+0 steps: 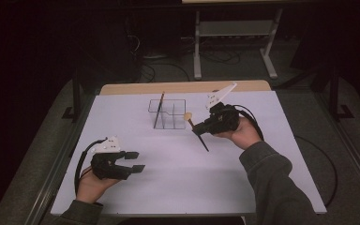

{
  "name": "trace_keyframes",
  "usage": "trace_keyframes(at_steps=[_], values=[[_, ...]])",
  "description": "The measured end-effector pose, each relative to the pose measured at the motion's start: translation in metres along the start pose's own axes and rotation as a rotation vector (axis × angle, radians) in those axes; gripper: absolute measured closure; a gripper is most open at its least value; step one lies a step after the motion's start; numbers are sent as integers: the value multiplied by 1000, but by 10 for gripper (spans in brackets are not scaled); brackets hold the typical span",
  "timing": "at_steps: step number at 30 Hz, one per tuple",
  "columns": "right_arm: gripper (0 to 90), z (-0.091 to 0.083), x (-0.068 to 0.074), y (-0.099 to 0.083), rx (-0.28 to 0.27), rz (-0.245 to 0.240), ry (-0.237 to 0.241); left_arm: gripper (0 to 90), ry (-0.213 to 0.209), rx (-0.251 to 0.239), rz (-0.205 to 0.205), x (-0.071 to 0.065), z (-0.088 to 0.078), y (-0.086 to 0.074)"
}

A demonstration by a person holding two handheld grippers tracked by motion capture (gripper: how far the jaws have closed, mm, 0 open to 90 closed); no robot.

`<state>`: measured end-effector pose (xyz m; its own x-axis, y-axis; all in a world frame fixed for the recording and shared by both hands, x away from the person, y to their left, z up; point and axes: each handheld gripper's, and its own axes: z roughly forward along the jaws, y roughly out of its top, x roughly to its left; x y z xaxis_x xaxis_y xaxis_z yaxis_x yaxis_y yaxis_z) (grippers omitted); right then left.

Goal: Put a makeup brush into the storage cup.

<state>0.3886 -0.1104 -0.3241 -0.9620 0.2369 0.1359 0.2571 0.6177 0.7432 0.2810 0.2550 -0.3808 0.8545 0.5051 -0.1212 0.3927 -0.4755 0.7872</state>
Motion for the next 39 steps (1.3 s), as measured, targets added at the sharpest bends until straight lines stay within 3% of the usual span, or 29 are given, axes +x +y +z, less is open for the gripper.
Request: trace_keyframes(at_steps=[31, 39], values=[[831, -7, -23, 35, -23, -15, -34, 423, 5, -23, -4, 4, -10, -4], [831, -6, -30, 46, -16, 9, -43, 422, 3, -27, -1, 5, -10, -4]])
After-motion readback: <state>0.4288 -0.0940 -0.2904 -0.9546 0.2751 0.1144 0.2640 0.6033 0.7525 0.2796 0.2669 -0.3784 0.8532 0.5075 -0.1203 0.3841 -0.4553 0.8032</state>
